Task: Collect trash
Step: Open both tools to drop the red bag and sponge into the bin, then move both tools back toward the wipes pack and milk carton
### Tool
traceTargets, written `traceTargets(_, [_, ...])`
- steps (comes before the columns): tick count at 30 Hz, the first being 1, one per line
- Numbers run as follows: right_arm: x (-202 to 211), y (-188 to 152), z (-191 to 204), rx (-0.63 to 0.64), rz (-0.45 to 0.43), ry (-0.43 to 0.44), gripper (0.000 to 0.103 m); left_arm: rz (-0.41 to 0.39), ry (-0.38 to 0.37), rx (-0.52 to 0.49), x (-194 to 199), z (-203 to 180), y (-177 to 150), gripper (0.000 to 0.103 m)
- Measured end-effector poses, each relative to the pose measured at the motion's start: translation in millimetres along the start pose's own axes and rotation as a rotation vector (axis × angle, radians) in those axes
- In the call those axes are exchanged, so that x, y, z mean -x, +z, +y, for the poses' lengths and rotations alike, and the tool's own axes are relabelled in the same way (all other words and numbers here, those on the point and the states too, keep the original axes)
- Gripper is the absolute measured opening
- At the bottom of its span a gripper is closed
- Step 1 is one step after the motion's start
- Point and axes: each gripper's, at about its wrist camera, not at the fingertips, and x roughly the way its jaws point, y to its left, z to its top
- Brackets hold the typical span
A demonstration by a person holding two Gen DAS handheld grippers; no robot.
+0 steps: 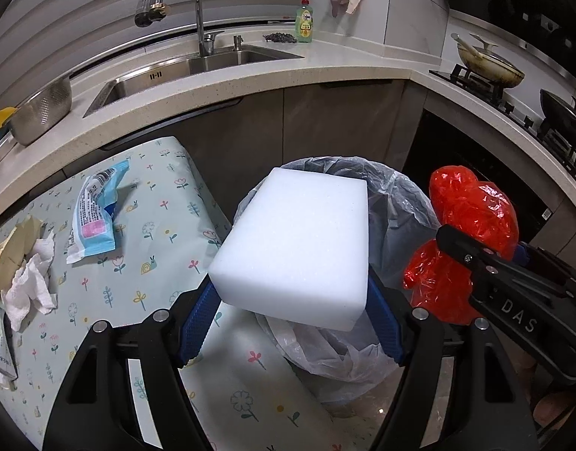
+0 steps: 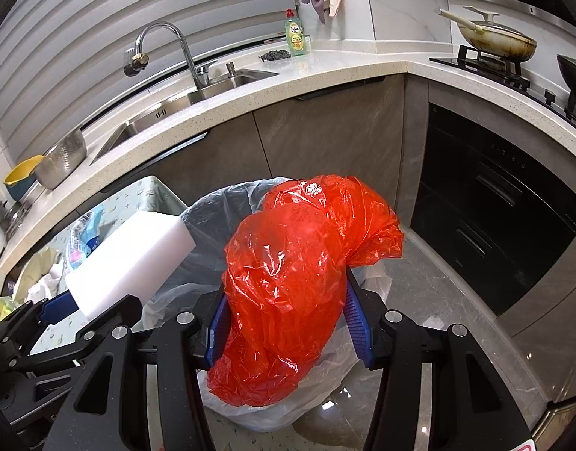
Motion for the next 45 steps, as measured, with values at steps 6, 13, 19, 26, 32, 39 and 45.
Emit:
traceTargets(6, [-12.3, 0.9, 2.4, 0.021, 0.011, 0.0, 0.055, 0.03, -0.007, 0.022, -17.9, 3.6, 3.1, 0.074])
traceTargets(13, [-12.4, 3.3, 1.3, 0.007, -0.006, 0.012, 0.066, 0.03, 0.008, 0.038, -21.0, 12.9, 3.1, 0.08])
traceTargets(19, [-2.3, 3.3, 8.2, 0.018, -0.018, 0.019, 0.066, 0.022, 0.02, 0.06, -10.3, 22.7, 0.8, 0.08])
traceTargets(26, [19.9, -0.9, 22.5, 0.029, -0.032, 0.043, 0.067, 0.003, 0.046, 0.093, 17.1, 41.3, -7.5, 0.081])
traceTargets(32, [44.2, -9.3, 49.5, 0.063, -0.044, 0.081, 0.068, -0.036, 0.089, 0.12, 52.8, 61.5, -19.2, 0.086])
traceTargets(39, [68.7, -22.5, 92.5, 0.112, -0.051, 0.13, 0.068, -0.054, 0.136, 0.18, 90.0, 99.5, -40.7, 0.089])
traceTargets(45, [84.0, -36.9, 134.1, 0.154, -0.051, 0.166, 0.073, -0.053, 0.183, 0.243, 115.7, 143.0, -63.4, 0.093])
